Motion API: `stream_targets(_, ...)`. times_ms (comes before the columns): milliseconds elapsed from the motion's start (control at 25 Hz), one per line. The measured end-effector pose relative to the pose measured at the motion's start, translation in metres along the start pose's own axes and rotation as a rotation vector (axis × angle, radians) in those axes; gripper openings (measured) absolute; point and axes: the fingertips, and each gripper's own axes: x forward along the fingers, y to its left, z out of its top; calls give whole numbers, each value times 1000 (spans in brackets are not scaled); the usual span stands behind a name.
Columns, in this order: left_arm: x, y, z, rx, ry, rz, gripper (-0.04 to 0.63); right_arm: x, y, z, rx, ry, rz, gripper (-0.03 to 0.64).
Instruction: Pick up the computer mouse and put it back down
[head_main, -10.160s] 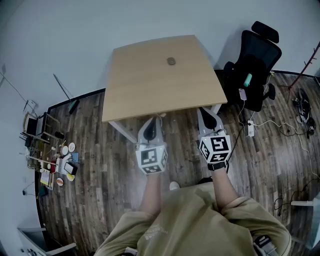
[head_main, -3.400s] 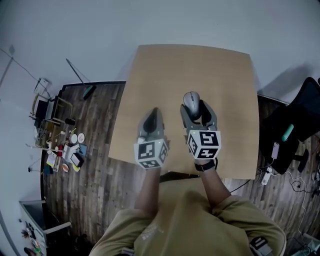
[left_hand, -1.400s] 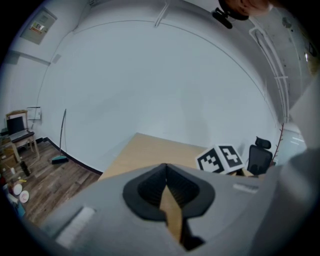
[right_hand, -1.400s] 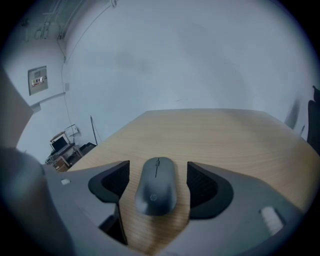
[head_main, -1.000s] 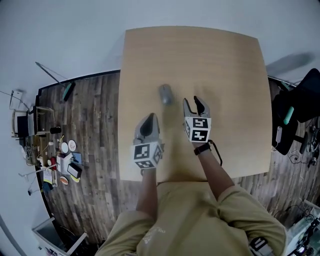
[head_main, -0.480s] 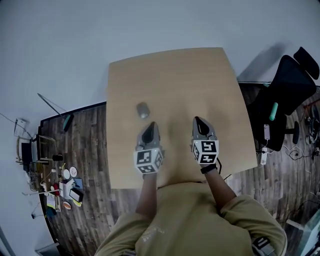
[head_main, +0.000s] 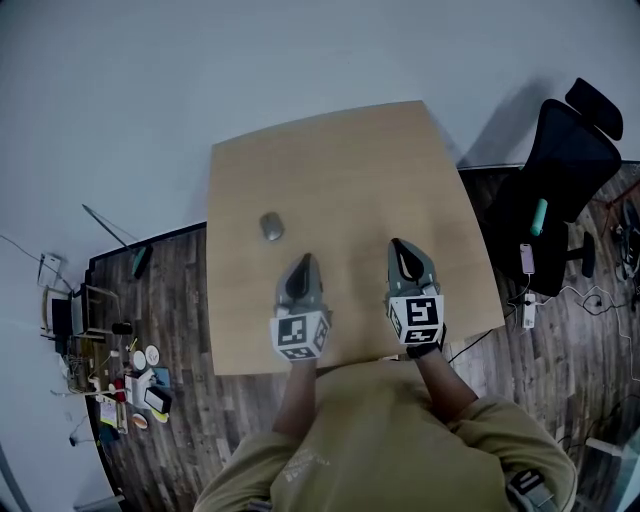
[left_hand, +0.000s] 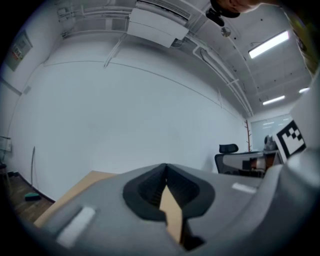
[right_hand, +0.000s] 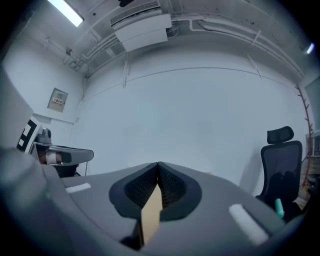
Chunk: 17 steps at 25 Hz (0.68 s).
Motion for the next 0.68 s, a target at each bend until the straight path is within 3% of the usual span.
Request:
stream_targets(360, -33, -42, -16, 10, 19, 54, 0, -36, -7, -18, 15, 18, 71, 6)
stream_targets(680, -70, -21, -27, -8, 62, 101, 1, -52, 32, -29, 27, 49, 120, 6)
